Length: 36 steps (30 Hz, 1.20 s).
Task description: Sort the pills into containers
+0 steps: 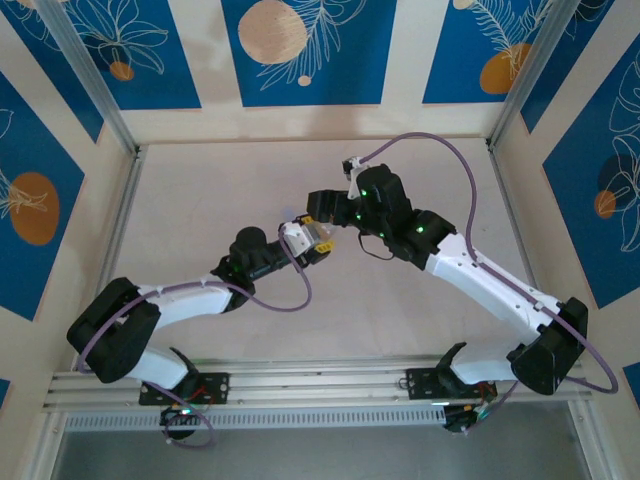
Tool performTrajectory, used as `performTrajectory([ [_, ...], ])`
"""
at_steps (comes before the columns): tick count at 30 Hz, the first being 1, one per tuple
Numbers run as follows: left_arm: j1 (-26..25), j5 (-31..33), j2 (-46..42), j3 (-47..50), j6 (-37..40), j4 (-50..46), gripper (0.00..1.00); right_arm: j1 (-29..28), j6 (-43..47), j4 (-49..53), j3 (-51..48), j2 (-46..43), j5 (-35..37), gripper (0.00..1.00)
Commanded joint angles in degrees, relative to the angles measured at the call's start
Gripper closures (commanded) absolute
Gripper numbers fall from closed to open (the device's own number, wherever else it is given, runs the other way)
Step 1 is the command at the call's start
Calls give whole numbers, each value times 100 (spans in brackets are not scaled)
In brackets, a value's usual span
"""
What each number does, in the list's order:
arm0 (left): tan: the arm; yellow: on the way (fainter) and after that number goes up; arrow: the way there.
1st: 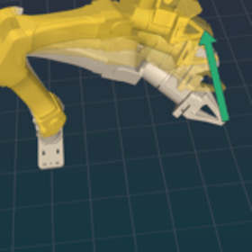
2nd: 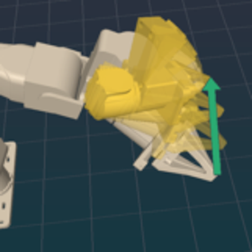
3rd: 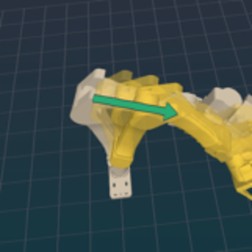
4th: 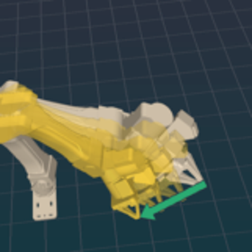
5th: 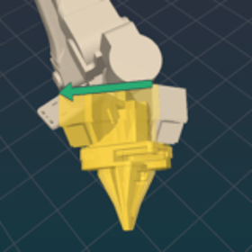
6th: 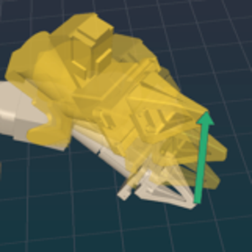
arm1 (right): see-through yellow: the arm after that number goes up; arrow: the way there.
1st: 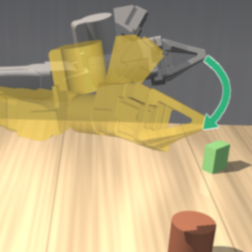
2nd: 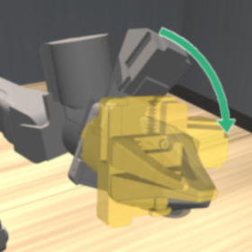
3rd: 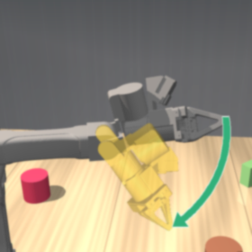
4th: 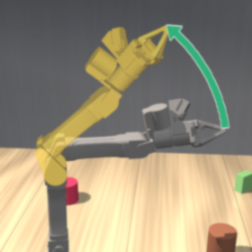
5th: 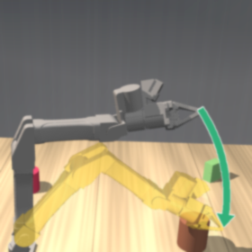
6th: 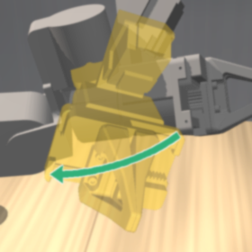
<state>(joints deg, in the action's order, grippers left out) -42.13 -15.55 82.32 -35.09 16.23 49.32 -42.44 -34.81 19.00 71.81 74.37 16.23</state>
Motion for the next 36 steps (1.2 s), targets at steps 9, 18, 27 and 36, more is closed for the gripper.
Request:
performTrajectory([
  [9, 615, -2007, -370, 27, -882, 394, 100, 1196, 3524, -121, -63, -788, -3306, 32],
  [18, 856, -3316, -402, 177, -1621, 1153, 100, 1455, 6037, -799, -854, -1137, -5522, 48],
  [27, 863, -3820, -415, 169, -1691, 1168, 100, 1356, 7409, 32, -359, -660, -6589, 47],
  [36, 857, -3976, -376, 134, -1737, 1158, 100, 1168, 7548, 240, -136, -407, -6237, 41],
])
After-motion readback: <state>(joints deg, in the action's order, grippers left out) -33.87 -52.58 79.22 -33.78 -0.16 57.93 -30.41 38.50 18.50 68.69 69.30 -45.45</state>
